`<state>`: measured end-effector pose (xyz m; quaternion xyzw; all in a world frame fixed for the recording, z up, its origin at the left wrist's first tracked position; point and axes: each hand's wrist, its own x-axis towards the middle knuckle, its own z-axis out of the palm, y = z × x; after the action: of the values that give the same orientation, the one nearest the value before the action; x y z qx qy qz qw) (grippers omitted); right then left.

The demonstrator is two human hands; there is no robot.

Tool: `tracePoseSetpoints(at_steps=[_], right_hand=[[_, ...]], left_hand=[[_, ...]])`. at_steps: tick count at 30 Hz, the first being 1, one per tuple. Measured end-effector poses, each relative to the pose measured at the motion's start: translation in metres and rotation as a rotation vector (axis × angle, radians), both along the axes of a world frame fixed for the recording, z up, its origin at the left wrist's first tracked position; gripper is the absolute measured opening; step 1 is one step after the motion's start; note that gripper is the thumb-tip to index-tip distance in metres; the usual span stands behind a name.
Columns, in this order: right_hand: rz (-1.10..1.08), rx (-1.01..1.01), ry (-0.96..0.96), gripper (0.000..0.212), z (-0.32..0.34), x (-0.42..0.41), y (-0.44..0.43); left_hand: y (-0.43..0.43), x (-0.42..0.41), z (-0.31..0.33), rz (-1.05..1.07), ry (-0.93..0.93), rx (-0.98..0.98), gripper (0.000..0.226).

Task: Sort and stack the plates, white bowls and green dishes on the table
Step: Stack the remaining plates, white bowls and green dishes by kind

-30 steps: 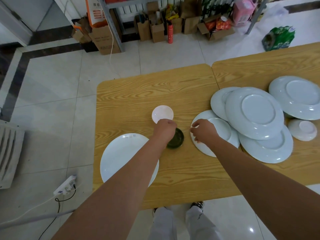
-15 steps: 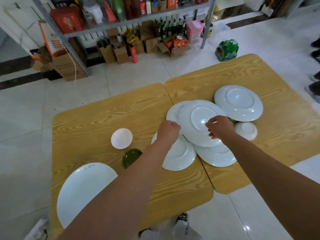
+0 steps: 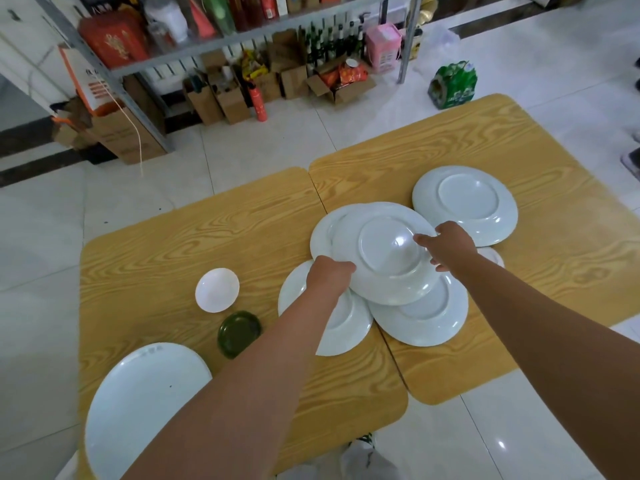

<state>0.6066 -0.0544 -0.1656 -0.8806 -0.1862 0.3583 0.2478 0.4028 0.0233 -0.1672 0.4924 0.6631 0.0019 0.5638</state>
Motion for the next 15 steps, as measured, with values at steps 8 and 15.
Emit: tracePoseSetpoints(at_steps=[8,15], right_hand=[[0.002,-0.029,0.065,0.049,-0.014,0.011,0.003],[0.032,-0.026,0.046,0.060,-0.030,0.016,-0.001]], left_hand=[[0.005,0.004,-0.008,0.002,0.051,0.000,0.049],[0.002,0.007,-0.019,-0.063,0.103,0.090,0.074]])
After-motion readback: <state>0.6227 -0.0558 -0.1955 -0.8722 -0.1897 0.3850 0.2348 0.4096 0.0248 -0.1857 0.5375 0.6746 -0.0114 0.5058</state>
